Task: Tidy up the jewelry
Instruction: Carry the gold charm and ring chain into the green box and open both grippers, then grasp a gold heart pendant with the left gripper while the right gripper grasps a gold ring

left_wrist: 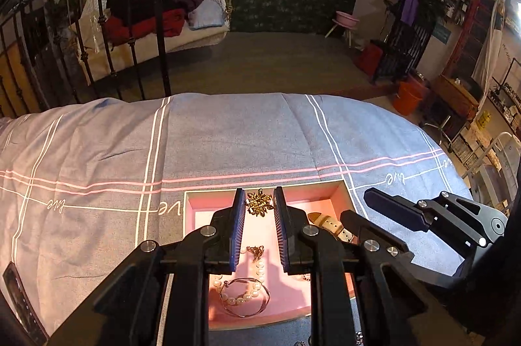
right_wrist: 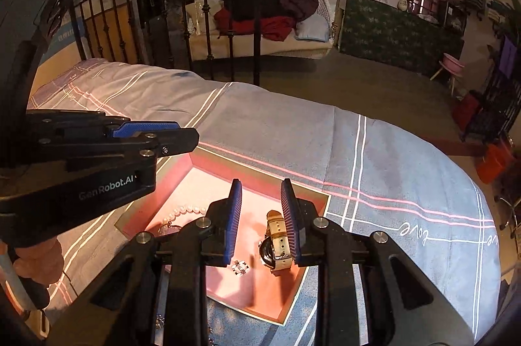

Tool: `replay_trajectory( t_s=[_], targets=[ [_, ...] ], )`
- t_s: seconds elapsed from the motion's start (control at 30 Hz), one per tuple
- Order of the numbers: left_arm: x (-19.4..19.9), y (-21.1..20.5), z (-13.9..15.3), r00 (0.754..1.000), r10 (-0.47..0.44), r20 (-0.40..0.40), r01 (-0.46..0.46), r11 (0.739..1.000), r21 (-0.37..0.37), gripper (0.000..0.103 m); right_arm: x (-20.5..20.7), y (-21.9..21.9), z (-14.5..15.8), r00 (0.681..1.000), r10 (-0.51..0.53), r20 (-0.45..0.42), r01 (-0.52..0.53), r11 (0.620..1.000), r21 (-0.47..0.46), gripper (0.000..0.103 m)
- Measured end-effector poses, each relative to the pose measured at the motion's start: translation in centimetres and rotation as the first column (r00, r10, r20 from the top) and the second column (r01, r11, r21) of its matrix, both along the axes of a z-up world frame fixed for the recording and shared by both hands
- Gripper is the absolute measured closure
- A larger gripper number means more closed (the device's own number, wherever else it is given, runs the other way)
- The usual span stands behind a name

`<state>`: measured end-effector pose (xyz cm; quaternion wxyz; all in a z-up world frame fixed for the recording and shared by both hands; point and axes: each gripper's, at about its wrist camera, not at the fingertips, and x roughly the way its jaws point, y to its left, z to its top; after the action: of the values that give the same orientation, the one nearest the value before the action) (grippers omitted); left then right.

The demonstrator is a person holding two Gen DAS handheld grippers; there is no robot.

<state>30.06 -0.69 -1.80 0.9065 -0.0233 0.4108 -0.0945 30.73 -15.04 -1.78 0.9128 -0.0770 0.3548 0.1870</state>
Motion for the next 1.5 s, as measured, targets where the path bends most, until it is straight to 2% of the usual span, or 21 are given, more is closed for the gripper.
replay_trajectory(
  t_s=[0.33, 0.37, 0.4, 0.43, 0.47, 0.5, 0.6, 0.77, 0.9, 0.97, 1.0, 1.03, 1.07, 1.17, 1.23, 1.27, 1.33, 1.37, 1.43, 1.5],
  targets=[
    [0.5, -0.5, -1.9, 0.998, -0.029, -0.060, 0.028, 0.999, -0.020, 0.085, 0.1, 0.8, -1.6, 0.999, 0.019, -0.043, -0.020, 0.999, -0.026, 0.077],
    [0.6, -0.5, -2.0, 0.997, -0.039, -0.069, 0.037, 0.999, -0.028, 0.081, 0.1, 0.8, -1.7, 0.999, 0.023, -0.046, -0.024, 0.999, -0.024, 0.077],
    [0.5, -0.5, -2.1, 0.996, -0.044, -0.081, 0.042, 0.999, -0.032, 0.056, 0.0, 0.7, -1.8, 0.998, 0.023, -0.051, -0.024, 0.999, -0.020, 0.074],
    [0.4, -0.3, -2.1, 0.996, -0.035, -0.082, 0.033, 0.999, -0.031, 0.023, 0.0, 0.5, -1.8, 0.998, 0.024, -0.060, -0.025, 1.000, -0.015, 0.044],
    [0.1, 0.0, -1.9, 0.998, -0.015, -0.060, 0.013, 0.999, -0.031, 0.012, -0.4, 0.3, -2.0, 0.998, 0.019, -0.062, -0.020, 1.000, -0.014, 0.022],
    [-0.4, 0.2, -1.5, 1.000, 0.002, -0.029, -0.003, 0.999, -0.039, 0.007, -0.8, 0.1, -2.0, 0.999, 0.006, -0.046, -0.006, 1.000, -0.017, 0.007],
    [-1.9, 1.3, -0.9, 1.000, 0.000, -0.012, -0.001, 0.997, -0.076, 0.007, -2.7, -0.9, -2.3, 1.000, -0.005, -0.014, 0.005, 1.000, -0.023, 0.006],
    [-6.8, 3.0, -2.3, 1.000, -0.012, 0.000, 0.012, 0.994, -0.108, 0.007, -7.0, -4.0, -4.1, 0.999, -0.035, -0.023, 0.037, 0.997, 0.072, 0.006],
    [-11.3, 3.1, -6.1, 0.997, -0.042, -0.062, 0.035, 0.994, -0.101, 0.007, -9.3, -5.2, -7.6, 0.985, -0.054, -0.164, 0.055, 0.999, -0.002, 0.006],
    [-12.9, 2.6, -8.1, 0.994, -0.049, -0.093, 0.043, 0.997, -0.070, 0.008, -10.5, -6.4, -9.2, 0.976, -0.073, -0.206, 0.081, 0.996, 0.032, 0.006],
    [-13.6, 2.3, -8.9, 0.993, -0.050, -0.107, 0.045, 0.998, -0.049, 0.013, -10.8, -6.8, -9.8, 0.968, -0.076, -0.240, 0.091, 0.994, 0.054, 0.006],
    [-14.0, 1.9, -9.7, 0.991, -0.064, -0.120, 0.060, 0.998, -0.032, 0.022, -10.9, -7.0, -10.5, 0.958, -0.073, -0.279, 0.095, 0.993, 0.067, 0.006],
    [-14.4, 1.4, -10.4, 0.987, -0.084, -0.136, 0.083, 0.996, -0.014, 0.026, -11.2, -6.8, -11.2, 0.954, -0.076, -0.291, 0.097, 0.994, 0.057, 0.006],
    [-15.1, 0.1, -11.0, 0.986, -0.118, -0.118, 0.125, 0.991, 0.054, 0.030, -11.9, -6.2, -12.0, 0.958, -0.075, -0.277, 0.079, 0.997, 0.003, 0.006],
    [-15.0, -0.9, -11.0, 0.984, -0.142, -0.103, 0.152, 0.984, 0.091, 0.041, -12.0, -6.1, -12.1, 0.959, -0.073, -0.275, 0.076, 0.997, -0.002, 0.005],
    [-14.8, -1.2, -11.1, 0.983, -0.152, -0.101, 0.162, 0.981, 0.102, 0.049, -12.0, -6.1, -12.2, 0.959, -0.071, -0.274, 0.074, 0.997, 0.002, 0.005],
    [-14.7, -1.8, -11.2, 0.982, -0.167, -0.091, 0.178, 0.976, 0.128, 0.081, -12.1, -6.2, -12.4, 0.961, -0.068, -0.270, 0.073, 0.997, 0.011, 0.005],
    [-14.8, -2.0, -11.3, 0.981, -0.176, -0.085, 0.186, 0.973, 0.133, 0.090, -12.1, -6.1, -12.4, 0.960, -0.064, -0.271, 0.068, 0.998, 0.003, 0.005],
    [-15.0, -2.0, -11.3, 0.980, -0.184, -0.075, 0.193, 0.972, 0.132, 0.090, -11.9, -5.8, -12.1, 0.957, -0.058, -0.283, 0.054, 0.998, -0.025, 0.005],
    [-15.2, -1.8, -11.2, 0.980, -0.184, -0.070, 0.192, 0.973, 0.128, 0.090, -11.8, -5.5, -11.2, 0.965, -0.039, -0.258, 0.048, 0.998, 0.027, 0.005]
  ],
)
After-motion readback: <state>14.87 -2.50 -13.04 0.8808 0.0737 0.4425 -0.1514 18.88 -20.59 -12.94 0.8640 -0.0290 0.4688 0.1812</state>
